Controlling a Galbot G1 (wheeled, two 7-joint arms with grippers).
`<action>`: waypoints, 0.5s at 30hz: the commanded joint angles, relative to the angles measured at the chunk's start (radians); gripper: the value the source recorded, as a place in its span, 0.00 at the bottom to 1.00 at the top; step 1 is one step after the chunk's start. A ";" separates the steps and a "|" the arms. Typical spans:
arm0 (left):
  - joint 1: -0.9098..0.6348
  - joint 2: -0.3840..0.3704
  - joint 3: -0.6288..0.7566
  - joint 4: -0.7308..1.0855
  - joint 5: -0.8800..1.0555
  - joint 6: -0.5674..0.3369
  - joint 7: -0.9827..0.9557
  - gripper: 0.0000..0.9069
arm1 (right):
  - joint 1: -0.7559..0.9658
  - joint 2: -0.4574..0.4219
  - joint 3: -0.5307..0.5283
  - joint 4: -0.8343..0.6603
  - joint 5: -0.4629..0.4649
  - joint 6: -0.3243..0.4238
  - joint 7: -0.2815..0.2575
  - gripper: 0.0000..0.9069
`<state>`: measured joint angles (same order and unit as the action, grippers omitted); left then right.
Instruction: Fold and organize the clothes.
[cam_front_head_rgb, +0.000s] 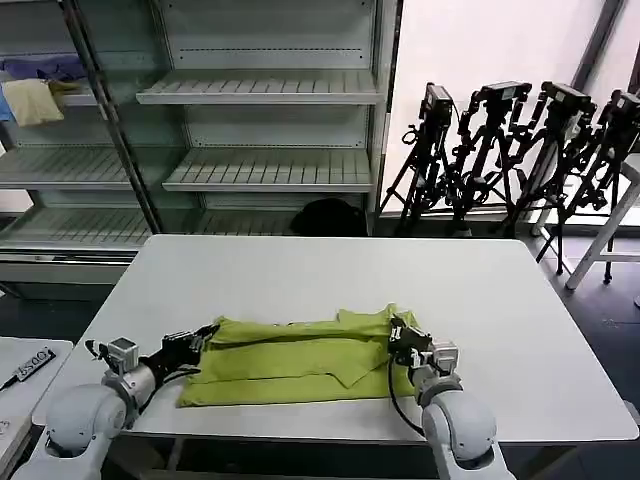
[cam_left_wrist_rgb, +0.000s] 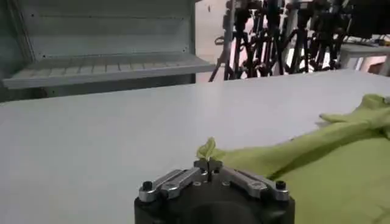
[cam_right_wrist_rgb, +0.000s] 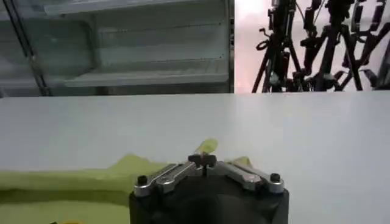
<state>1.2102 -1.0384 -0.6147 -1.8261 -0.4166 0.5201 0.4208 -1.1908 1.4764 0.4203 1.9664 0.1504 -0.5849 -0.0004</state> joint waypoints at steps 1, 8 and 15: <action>0.057 0.000 -0.014 -0.038 0.005 -0.004 0.002 0.01 | -0.051 0.000 0.012 0.044 -0.004 0.000 -0.001 0.00; 0.076 -0.001 -0.018 -0.066 0.027 -0.001 0.002 0.01 | -0.084 -0.011 0.018 0.071 -0.019 0.000 -0.009 0.00; 0.103 -0.007 -0.027 -0.097 0.048 0.001 0.001 0.01 | -0.108 -0.008 0.024 0.091 -0.031 0.001 -0.013 0.00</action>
<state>1.2835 -1.0453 -0.6326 -1.8911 -0.3842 0.5210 0.4222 -1.2687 1.4687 0.4398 2.0321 0.1308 -0.5847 -0.0085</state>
